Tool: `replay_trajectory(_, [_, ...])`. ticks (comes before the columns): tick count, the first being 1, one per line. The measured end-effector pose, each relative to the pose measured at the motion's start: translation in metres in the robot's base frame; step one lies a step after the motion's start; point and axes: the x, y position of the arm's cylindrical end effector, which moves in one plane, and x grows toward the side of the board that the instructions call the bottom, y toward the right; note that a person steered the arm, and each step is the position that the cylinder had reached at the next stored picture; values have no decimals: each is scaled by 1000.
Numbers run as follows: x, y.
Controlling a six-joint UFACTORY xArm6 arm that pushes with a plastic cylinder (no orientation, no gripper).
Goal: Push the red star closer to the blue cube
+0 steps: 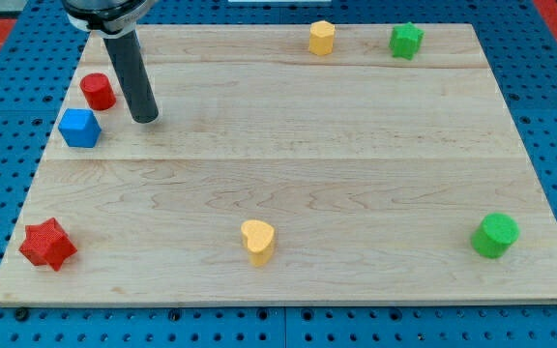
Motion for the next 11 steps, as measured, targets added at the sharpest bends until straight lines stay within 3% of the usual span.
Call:
replay_trajectory(3, [-25, -34])
replay_trajectory(4, [10, 26])
replay_trajectory(5, [118, 76])
replay_trajectory(6, [229, 73])
replay_trajectory(7, [240, 22])
replay_trajectory(8, [205, -30])
replay_trajectory(9, [173, -36])
replay_trajectory(10, [172, -40])
replay_trajectory(11, [211, -40])
